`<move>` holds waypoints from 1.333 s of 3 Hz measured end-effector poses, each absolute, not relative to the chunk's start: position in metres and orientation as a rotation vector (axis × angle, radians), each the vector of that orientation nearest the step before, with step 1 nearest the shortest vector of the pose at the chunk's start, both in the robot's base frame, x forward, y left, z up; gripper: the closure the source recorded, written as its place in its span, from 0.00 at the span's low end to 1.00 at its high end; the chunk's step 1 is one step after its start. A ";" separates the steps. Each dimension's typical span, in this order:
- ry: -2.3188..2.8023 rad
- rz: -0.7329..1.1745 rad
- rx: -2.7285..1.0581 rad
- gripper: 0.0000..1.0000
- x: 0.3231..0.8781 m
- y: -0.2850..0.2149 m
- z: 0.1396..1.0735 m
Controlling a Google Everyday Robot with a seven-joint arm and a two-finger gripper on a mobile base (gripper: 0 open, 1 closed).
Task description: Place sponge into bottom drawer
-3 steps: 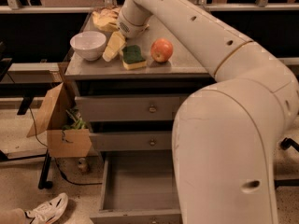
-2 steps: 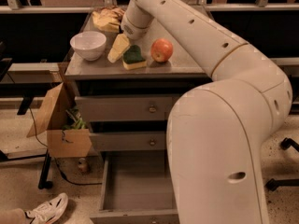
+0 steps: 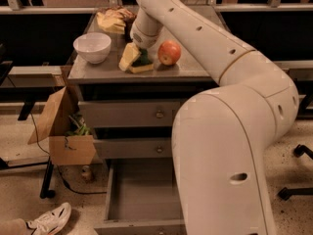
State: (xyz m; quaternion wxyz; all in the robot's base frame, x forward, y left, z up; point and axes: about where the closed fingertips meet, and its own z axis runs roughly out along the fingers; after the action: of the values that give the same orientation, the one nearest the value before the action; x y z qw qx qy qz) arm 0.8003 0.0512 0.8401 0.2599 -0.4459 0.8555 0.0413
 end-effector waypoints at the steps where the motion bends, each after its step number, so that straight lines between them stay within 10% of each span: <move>1: 2.317 0.112 -1.208 0.42 0.800 0.051 0.840; 4: 2.195 0.071 -1.132 1.00 0.747 0.032 0.923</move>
Offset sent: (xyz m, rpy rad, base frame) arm -0.0182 -0.0051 0.0447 -0.0152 -0.0949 0.0209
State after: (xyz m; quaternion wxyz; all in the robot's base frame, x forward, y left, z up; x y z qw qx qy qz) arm 0.7472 0.0315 0.9228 0.3293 -0.4325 0.8389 0.0273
